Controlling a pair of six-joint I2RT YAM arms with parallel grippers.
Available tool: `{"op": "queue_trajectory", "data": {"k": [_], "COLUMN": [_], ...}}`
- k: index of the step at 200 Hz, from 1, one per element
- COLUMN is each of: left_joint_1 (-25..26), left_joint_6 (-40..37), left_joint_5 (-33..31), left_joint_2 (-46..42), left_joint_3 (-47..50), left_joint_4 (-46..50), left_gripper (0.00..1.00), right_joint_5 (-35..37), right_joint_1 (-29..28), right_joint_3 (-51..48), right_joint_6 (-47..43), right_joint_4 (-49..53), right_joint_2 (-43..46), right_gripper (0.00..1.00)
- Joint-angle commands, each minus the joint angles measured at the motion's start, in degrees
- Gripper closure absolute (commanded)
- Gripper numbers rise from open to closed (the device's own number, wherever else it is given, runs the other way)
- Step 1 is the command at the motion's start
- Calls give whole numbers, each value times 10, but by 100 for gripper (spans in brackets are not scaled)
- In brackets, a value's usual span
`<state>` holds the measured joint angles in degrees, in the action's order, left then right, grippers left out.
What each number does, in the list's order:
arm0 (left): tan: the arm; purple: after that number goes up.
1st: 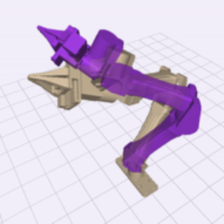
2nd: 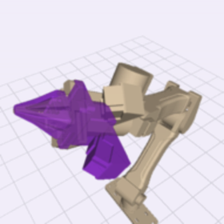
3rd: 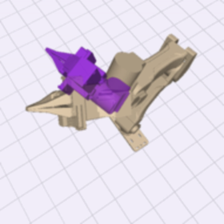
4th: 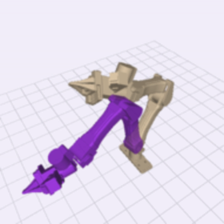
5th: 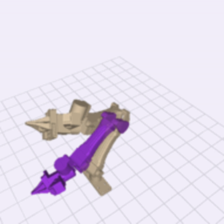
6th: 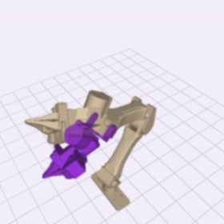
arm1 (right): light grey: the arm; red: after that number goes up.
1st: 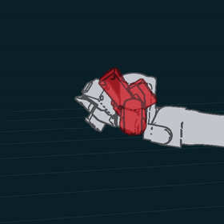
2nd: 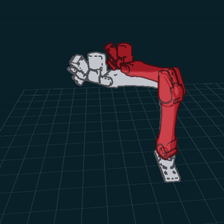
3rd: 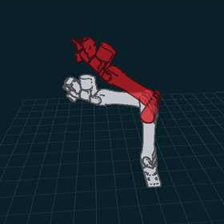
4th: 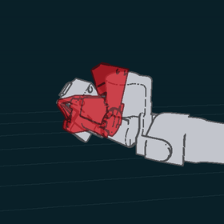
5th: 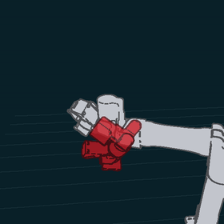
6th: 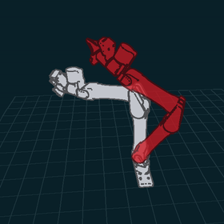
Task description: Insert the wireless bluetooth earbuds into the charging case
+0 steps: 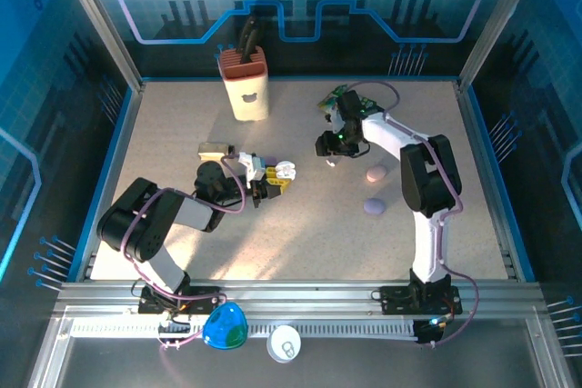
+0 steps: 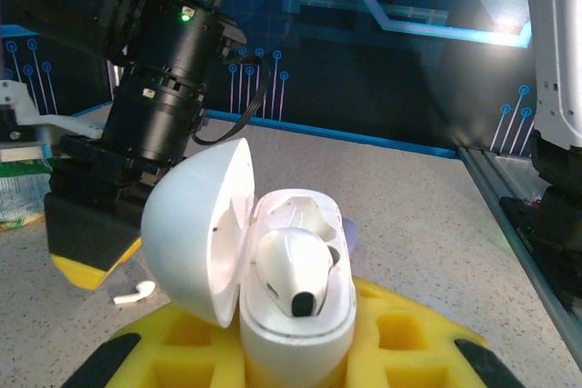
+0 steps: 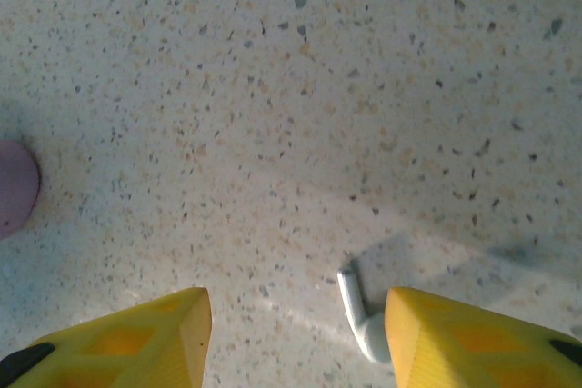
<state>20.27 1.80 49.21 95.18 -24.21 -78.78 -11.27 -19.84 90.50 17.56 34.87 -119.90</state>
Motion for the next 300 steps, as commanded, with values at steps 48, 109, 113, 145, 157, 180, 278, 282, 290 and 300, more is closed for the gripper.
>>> {"op": "queue_trajectory", "data": {"k": [48,109,113,145,157,180,278,282,290,300], "left_joint_1": [-6,-6,-6,-6,-6,-7,-6,-7,-7,-7], "left_joint_6": [14,17,18,18,19,17,22,23,22,22], "left_joint_5": [1,2,2,2,2,2,1,1,1,1], "left_joint_2": [-15,-20,-21,-23,-24,-25,-19,-19,-19,-18], "left_joint_3": [6,8,9,10,10,11,8,8,7,8], "left_joint_4": [-15,-15,-15,-15,-16,-15,-15,-16,-15,-15], "left_gripper": [88,88,88,88,88,88,88,88,88,88], "right_joint_5": [47,39,37,37,34,34,45,49,59,70], "right_joint_1": [-28,-45,-46,-53,-57,-66,-93,-92,-88,-83], "right_joint_3": [76,85,84,55,46,32,-47,-54,-69,-94], "right_joint_6": [-23,-38,-39,-45,-49,-53,-76,-69,-51,-21], "right_joint_4": [65,88,89,93,95,103,67,57,34,-5], "right_joint_2": [-64,-77,-75,-57,-48,-37,46,54,71,98], "right_gripper": [45,44,44,45,45,45,46,46,45,45]}}
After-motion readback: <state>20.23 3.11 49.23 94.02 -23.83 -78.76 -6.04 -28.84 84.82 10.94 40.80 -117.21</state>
